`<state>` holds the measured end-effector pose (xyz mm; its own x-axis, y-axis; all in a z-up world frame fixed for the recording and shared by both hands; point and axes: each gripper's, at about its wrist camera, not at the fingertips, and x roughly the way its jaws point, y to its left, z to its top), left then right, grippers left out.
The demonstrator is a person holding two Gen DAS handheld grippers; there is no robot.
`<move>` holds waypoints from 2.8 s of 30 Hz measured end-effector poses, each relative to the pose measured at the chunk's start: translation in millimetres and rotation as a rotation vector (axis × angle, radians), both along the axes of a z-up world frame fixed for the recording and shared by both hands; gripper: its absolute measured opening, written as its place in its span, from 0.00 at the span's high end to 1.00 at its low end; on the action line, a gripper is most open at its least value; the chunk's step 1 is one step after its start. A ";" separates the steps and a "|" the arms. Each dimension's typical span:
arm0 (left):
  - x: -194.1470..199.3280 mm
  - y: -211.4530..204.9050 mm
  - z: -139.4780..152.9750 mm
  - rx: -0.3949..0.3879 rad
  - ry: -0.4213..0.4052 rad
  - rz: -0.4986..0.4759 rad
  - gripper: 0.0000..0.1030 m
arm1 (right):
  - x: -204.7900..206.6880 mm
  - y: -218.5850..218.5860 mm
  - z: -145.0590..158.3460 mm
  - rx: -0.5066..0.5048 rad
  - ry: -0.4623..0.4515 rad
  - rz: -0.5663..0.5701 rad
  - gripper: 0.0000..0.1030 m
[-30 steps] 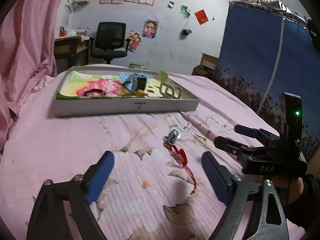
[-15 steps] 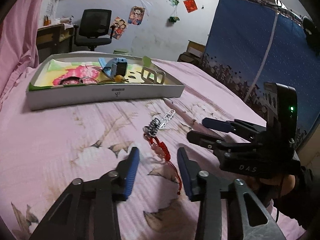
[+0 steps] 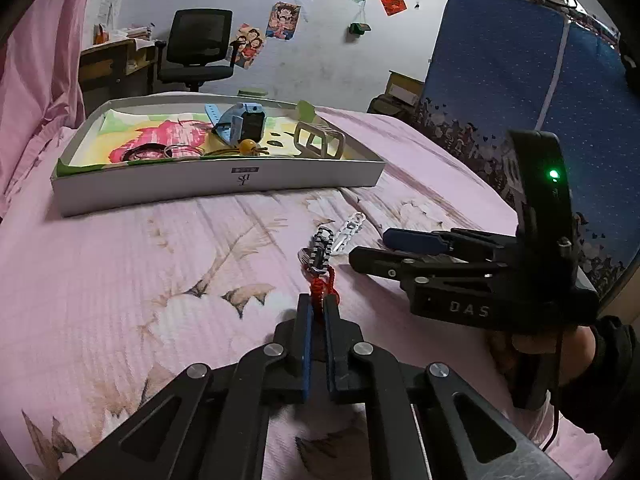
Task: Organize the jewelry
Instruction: 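Grasp the red bead string with left tool while right tool grasps the black-white strap, then carry the red bead string and the strap over the tray with both tools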
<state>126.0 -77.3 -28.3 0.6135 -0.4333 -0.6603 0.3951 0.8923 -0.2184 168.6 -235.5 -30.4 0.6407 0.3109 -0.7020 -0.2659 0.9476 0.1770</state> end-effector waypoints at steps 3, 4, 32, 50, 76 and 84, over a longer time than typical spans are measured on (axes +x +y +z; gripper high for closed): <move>1.0 1.1 0.5 -0.003 0.001 0.008 0.95 | 6.2 3.9 -2.8 -0.005 0.017 0.002 0.54; 1.3 1.7 0.6 -0.005 0.001 0.012 0.95 | 7.4 5.6 -3.8 -0.007 0.021 0.003 0.54; 15.1 27.0 6.0 -0.012 -0.020 0.185 0.95 | 46.3 24.2 -9.6 -0.004 0.078 -0.003 0.62; 17.8 28.8 5.4 -0.023 -0.017 0.190 0.95 | 68.1 25.3 -17.6 0.046 0.129 -0.052 0.85; 6.8 32.8 9.3 -0.023 -0.055 0.153 0.95 | -4.0 27.9 -5.4 -0.183 0.035 -0.056 0.94; 7.9 32.7 8.5 -0.022 -0.052 0.151 0.95 | 3.1 18.6 -4.8 -0.155 0.059 -0.057 0.94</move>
